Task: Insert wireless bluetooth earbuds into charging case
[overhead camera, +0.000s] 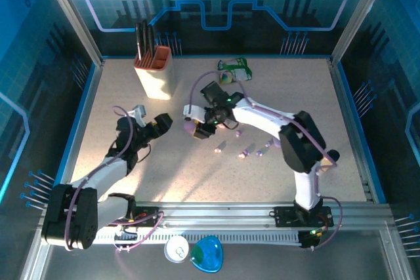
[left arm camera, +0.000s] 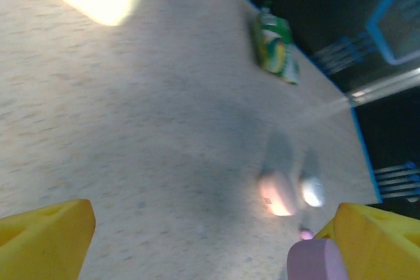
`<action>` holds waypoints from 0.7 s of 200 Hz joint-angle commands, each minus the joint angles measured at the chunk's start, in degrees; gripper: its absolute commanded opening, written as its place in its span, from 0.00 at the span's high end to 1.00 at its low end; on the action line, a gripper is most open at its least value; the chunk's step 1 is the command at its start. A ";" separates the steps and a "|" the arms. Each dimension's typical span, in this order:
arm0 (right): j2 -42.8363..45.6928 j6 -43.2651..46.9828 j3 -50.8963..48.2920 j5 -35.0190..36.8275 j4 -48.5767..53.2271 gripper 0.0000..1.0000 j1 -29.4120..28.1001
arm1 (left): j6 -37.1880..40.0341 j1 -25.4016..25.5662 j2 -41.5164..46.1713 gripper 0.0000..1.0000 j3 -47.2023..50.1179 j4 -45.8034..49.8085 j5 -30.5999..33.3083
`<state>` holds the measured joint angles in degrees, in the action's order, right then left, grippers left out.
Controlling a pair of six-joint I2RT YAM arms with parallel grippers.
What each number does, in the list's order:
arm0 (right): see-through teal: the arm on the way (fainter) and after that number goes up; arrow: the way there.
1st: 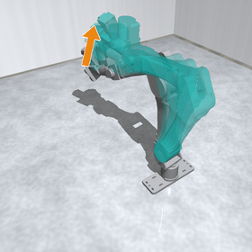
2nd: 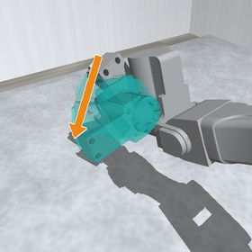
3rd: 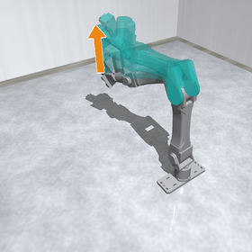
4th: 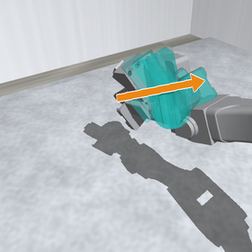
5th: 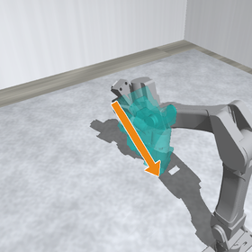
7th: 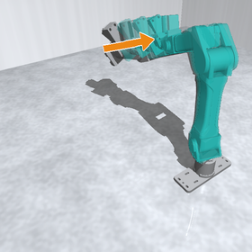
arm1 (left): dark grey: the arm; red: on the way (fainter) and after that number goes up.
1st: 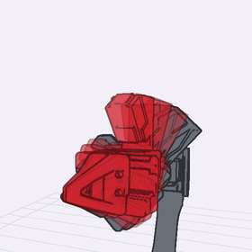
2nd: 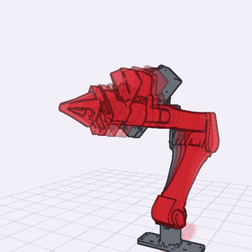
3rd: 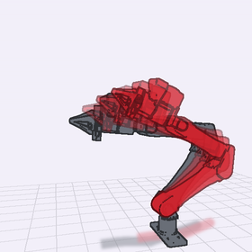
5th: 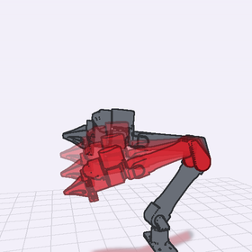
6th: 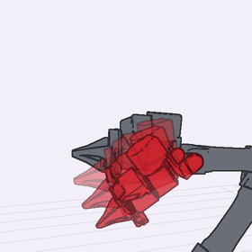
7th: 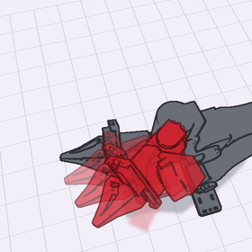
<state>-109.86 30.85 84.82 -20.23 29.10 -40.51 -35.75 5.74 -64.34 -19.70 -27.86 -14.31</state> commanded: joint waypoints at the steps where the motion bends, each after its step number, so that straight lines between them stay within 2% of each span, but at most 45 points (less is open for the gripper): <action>1: 6.82 -2.73 -5.18 -4.34 -1.79 0.58 2.29 | 7.99 3.79 0.14 0.03 0.50 -12.30 -1.77; 20: 11.97 -2.88 -9.40 -4.69 -0.27 0.58 4.02 | 12.88 5.74 -0.99 0.01 1.07 -18.08 -7.53; 43: 18.11 -3.43 -13.26 -4.88 1.91 0.58 6.58 | 17.29 7.62 -2.56 0.01 2.22 -26.24 -17.71; 76: 25.11 -1.87 -14.88 -5.99 8.93 0.58 8.52 | 20.42 11.91 -6.44 0.02 1.52 -34.65 -26.35; 108: 29.20 -1.85 -14.15 -10.12 15.65 0.59 7.81 | 25.35 16.72 -8.50 0.05 -0.54 -34.94 -30.82; 140: 32.71 -1.82 -13.54 -10.17 19.87 0.59 5.52 | 30.28 20.51 -8.53 0.08 -3.32 -30.28 -35.35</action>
<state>-79.85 28.53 70.26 -27.57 42.50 -33.17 -11.92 24.21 -72.64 -19.68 -58.46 -42.98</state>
